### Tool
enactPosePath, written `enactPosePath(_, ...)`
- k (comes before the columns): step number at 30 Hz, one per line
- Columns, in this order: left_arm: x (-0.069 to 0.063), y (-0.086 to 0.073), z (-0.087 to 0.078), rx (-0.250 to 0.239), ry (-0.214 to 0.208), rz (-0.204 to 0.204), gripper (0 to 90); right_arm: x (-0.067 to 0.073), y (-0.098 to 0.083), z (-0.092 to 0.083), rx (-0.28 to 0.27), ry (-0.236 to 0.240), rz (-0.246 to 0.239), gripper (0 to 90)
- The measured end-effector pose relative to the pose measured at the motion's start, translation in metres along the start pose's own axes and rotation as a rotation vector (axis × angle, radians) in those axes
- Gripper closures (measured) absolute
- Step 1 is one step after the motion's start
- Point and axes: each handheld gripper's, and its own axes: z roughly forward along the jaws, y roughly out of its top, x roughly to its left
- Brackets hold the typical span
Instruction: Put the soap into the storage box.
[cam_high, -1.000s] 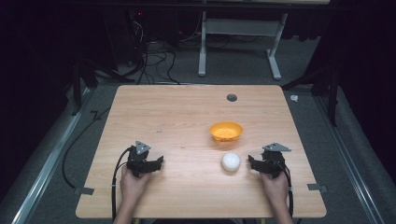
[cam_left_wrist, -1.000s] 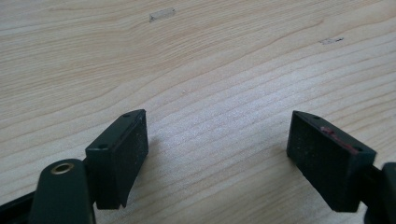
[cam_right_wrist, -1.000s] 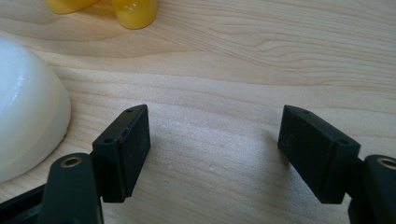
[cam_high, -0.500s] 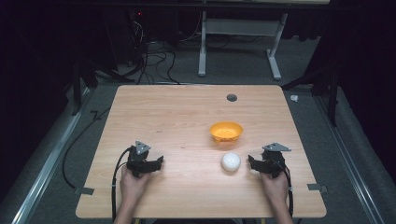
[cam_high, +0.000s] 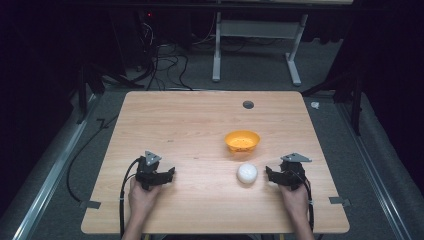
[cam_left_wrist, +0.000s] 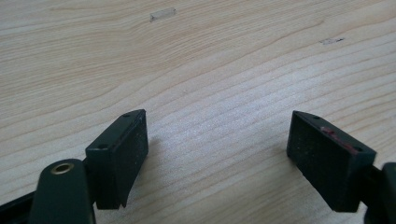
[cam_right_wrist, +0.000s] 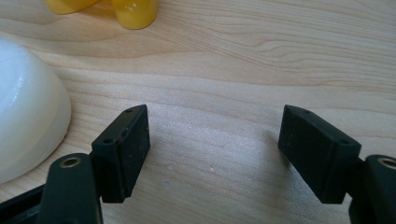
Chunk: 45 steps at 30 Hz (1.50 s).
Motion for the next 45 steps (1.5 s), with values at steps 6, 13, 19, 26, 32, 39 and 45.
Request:
enactPosePath(6, 0.000, 0.000, 0.000, -0.002, 0.001, -0.001, 21.2, -0.001, 0.000, 0.000, -0.002, 0.011, 0.002, 24.2)
enactPosePath(13, 0.000, 0.000, 0.000, 0.000, 0.000, 0.000, 21.2, -0.001, 0.001, 0.000, 0.005, 0.020, 0.000, 24.0)
enactPosePath(19, 0.000, 0.000, 0.000, -0.002, 0.002, -0.001, 21.2, -0.003, 0.001, -0.005, 0.002, 0.035, 0.015, 25.8)
enactPosePath(26, 0.000, 0.000, 0.000, -0.002, 0.004, -0.002, 21.2, 0.000, 0.000, -0.016, -0.021, 0.047, 0.012, 26.4)
enactPosePath(32, 0.000, 0.000, 0.000, -0.001, 0.004, -0.002, 21.2, 0.003, -0.003, -0.025, -0.036, 0.061, 0.002, 26.4)
enactPosePath(39, 0.000, 0.000, 0.000, -0.002, 0.004, -0.002, 21.2, 0.009, -0.008, -0.038, -0.044, 0.073, -0.012, 26.2)
enactPosePath(45, 0.000, 0.000, 0.000, -0.001, 0.004, -0.002, 21.2, 0.017, -0.011, -0.044, -0.057, 0.091, -0.026, 26.1)
